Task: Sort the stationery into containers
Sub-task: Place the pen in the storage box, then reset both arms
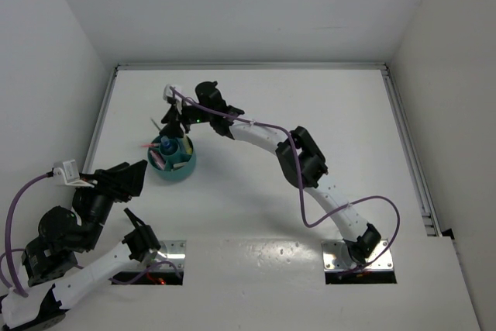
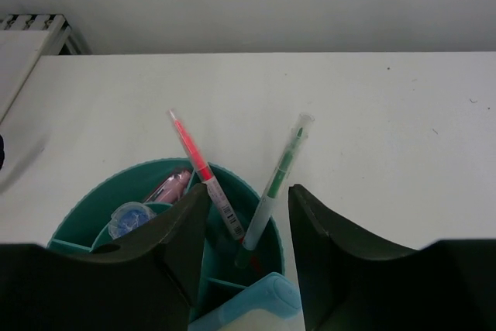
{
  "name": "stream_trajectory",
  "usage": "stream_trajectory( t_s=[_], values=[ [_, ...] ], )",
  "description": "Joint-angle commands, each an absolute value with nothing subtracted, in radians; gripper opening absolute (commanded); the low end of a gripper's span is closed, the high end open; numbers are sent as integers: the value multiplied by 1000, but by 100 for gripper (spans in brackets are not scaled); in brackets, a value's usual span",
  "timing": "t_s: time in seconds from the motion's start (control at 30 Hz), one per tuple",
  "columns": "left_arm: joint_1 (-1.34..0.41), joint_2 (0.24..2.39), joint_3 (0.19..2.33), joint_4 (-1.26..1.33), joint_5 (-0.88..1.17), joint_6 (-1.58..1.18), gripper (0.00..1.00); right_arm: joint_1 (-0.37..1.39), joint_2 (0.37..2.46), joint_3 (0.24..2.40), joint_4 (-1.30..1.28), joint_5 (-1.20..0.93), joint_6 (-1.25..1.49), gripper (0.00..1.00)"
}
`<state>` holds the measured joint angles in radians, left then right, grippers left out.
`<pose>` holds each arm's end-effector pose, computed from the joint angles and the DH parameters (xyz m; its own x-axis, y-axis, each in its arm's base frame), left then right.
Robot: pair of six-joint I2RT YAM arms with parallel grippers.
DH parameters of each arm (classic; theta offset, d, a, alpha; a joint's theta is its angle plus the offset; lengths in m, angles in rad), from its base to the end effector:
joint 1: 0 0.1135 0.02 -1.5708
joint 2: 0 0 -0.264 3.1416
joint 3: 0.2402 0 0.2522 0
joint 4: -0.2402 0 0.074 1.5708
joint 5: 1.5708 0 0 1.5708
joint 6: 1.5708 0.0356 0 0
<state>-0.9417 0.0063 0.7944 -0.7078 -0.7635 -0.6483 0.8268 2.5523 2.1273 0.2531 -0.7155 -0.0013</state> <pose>0.0114 0.0261 0.3392 -0.0702 -0.6449 -0.7611 0.1708 0.7439 -0.6461 0.3802 0.4475 0.1966 -0.1146 -0.1259 -0.9854 -0.9932 0.0355 0.1109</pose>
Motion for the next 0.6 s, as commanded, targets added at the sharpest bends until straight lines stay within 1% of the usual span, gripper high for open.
stream_trajectory(
  t_s=[0.0,0.13,0.33,0.53,0.57],
  values=[
    [-931,-32,798,-675,-758,-646,76,831,2523,2125,293,-742,-2,46],
    [-931,-32,798,-675,-767,-646,76,831,2514,2143,293,-742,9,46],
    [-931,-32,798,-675,-767,-646,76,821,2435,2171,302,-723,41,45],
    [-931,-23,798,-675,-767,-646,76,792,2362,2191,210,-628,6,46],
    [-931,-23,798,-675,-767,-646,76,792,2353,2203,180,-553,6,46]
  ],
)
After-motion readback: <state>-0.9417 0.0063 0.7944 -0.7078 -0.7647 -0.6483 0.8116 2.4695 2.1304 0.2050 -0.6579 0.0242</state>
